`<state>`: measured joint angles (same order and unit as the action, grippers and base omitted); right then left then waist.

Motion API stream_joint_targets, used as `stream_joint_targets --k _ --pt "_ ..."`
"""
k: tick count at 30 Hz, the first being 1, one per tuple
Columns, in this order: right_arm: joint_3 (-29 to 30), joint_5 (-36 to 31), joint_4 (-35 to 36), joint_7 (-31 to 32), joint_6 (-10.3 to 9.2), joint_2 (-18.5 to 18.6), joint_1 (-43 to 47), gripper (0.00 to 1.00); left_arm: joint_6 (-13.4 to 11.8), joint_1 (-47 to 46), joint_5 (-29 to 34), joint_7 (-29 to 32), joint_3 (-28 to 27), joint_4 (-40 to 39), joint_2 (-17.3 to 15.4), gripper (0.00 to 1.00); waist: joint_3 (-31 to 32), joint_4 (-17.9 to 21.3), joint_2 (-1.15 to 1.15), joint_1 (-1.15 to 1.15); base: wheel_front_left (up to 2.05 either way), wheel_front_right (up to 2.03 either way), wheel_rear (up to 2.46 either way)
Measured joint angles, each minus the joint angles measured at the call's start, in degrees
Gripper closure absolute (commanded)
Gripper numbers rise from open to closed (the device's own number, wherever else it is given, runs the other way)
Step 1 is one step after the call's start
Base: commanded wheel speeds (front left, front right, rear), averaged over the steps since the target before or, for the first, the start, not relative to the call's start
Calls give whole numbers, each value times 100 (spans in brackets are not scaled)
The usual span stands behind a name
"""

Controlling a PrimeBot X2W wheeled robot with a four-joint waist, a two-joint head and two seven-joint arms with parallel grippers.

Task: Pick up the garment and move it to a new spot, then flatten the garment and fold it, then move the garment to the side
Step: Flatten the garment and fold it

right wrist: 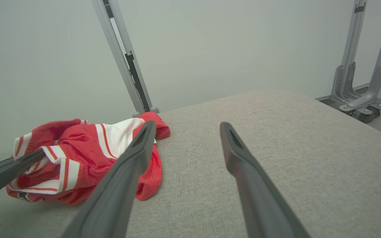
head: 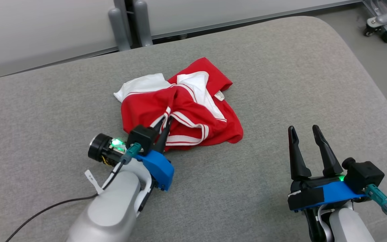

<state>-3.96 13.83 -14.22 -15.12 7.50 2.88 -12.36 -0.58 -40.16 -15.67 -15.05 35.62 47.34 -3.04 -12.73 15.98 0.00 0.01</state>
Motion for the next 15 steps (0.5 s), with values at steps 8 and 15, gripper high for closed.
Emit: stream_joint_targets --k 8,15 --pt "48 -32 13 0 -1 0 4 0 -152 84 1 0 -735 -955 -669 100 -17 -366 0 0 0 0 0" --pt "14 -32 20 0 0 -1 -1 0 -321 658 -130 0 -1505 -1391 -1457 100 -66 -567 0 0 0 0 0"
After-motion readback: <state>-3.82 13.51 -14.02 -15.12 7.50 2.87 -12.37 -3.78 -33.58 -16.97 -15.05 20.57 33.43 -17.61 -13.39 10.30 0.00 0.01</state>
